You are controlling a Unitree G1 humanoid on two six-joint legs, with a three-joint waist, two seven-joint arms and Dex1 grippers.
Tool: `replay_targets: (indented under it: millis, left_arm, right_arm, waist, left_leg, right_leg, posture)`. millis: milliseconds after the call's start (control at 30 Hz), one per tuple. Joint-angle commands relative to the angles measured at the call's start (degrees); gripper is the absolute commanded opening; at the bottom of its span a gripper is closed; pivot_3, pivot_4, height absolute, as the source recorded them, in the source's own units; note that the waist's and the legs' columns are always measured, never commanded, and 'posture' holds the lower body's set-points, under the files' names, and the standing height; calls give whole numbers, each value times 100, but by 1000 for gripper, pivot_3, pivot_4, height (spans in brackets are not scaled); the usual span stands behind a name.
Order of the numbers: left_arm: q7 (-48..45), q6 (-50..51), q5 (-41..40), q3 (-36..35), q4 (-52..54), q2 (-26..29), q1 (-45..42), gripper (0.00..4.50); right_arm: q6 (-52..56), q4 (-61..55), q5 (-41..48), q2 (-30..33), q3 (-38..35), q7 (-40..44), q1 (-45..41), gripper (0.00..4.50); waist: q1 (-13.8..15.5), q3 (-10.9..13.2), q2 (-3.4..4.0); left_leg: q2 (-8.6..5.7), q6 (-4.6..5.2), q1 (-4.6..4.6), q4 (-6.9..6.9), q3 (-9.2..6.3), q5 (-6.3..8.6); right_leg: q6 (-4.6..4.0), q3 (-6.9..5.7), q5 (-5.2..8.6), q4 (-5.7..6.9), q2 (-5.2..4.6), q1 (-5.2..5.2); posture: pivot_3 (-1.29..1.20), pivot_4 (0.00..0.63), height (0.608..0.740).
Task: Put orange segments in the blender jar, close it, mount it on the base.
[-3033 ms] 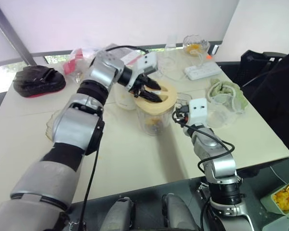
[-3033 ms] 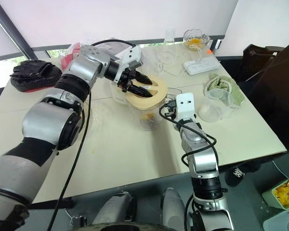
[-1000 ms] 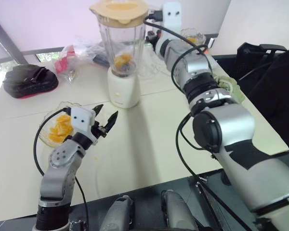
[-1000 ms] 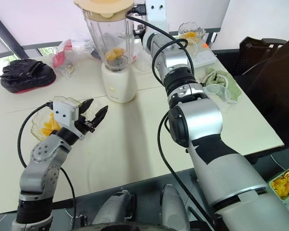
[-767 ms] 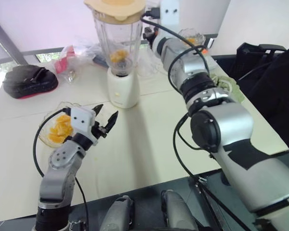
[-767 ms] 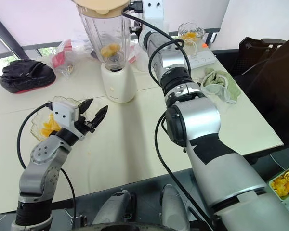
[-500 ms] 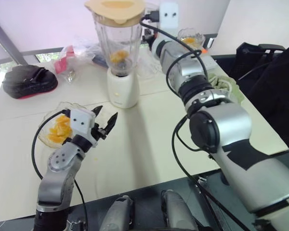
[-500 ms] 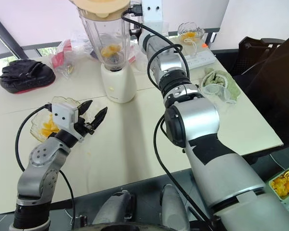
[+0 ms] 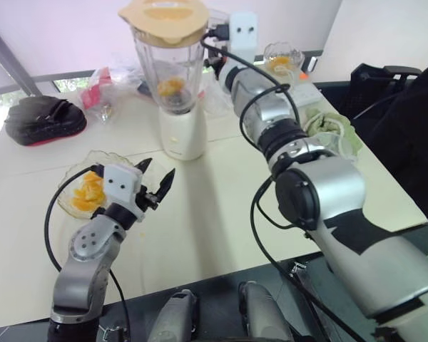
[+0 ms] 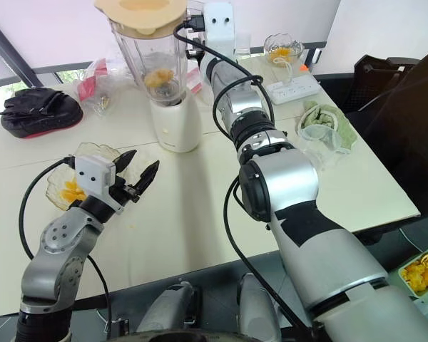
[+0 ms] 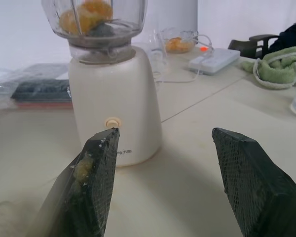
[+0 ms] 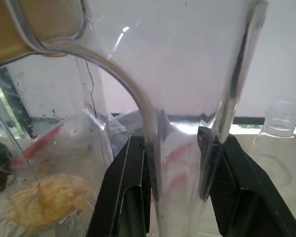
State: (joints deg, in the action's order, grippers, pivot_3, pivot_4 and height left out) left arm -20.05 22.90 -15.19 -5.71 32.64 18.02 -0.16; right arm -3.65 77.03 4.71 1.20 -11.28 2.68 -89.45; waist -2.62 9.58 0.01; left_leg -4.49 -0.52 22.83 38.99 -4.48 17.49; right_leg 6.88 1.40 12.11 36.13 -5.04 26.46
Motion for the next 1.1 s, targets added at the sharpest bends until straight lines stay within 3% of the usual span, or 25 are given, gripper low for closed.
replay_targets:
  millis: [33,533,1033,1100]
  left_arm:
    - [61,3,-19,22,317,25,45,3104]
    - [69,-37,-20,32,421,40,242,3104]
    - [133,-129,77,122,248,-20,171,3104]
    - [147,-149,100,142,251,-33,192,3167]
  right_arm:
    - [-365,-177,-60,51,-39,-58,-170,1179]
    - [-506,-112,-191,-3,-85,-162,126,1179]
    - [130,4,-465,2,48,-151,56,1179]
    - [146,7,-485,1,48,-148,44,2022]
  waist:
    - [-5,0,0]
    - [4,0,0]
    - [7,-2,0]
    - [6,-2,0]
  left_leg:
    - [0,0,0,0,0,0]
    - [0,0,0,-1,0,0]
    - [0,-1,-21,0,0,0]
    - [0,0,-22,-1,0,0]
  right_leg:
    - [0,0,0,0,0,0]
    - [0,0,0,0,0,-1]
    - [-1,0,0,-1,1,-19]
    - [-1,1,1,-1,0,-19]
  posture:
    - [0,150,740]
    - [0,150,740]
    - [0,150,740]
    - [0,150,740]
